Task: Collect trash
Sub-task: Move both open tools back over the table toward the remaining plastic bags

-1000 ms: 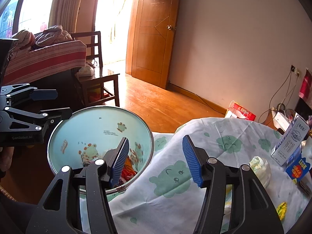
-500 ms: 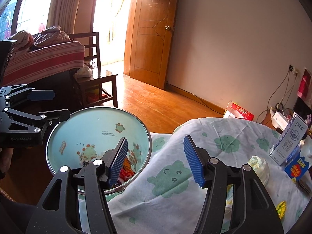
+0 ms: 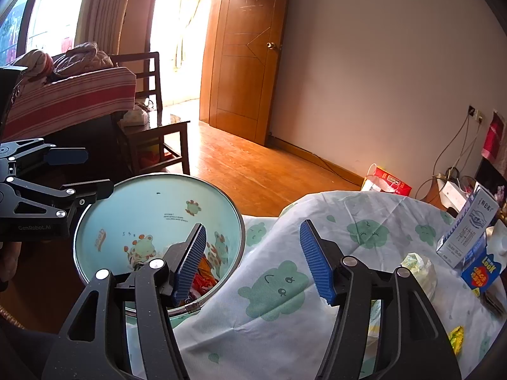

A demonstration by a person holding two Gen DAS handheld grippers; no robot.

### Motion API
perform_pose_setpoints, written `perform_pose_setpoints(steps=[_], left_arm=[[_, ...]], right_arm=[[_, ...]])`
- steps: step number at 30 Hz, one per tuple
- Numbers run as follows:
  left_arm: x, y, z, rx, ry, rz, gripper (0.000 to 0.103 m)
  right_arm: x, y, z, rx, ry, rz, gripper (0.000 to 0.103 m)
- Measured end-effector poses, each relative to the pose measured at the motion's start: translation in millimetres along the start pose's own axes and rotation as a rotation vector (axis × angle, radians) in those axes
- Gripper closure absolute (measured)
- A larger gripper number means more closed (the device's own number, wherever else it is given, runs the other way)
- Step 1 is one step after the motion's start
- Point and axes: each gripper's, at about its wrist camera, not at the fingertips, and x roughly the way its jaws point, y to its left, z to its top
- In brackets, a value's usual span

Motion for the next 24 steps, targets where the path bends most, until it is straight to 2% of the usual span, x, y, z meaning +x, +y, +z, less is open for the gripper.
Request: perform_pose_setpoints(steps=[9, 13, 16, 21, 24], left_arm=[[0.5, 1.1, 0.9, -0.002, 0.002, 0.002, 0.030], [1.1, 1.3, 1.0, -0.005, -0.001, 0.005, 0.022], [4.4, -0.5, 0.4, -0.006, 0.011, -0.007, 0.021], [6.8, -14.3, 2.7, 0.012, 0.012, -0.036, 0.021], [10.6, -29.6, 5.0, 0.028, 0.018, -0.073, 0.020]], right_arm=[[-0.2, -0.3, -0.1, -0.001, -0.002, -0.002, 0.041], [-0.9, -3.8, -0.9, 0.005, -0.011, -0.017, 0.038], [-2.8, -3.3, -1.3, 0.013, -0.017, -0.039, 0.037], [-20.8, -11.2, -3.3, 0.058, -0.048, -0.207, 0.037], [-33.3, -30.5, -9.4, 0.103, -0.014, -0.290, 0.037]])
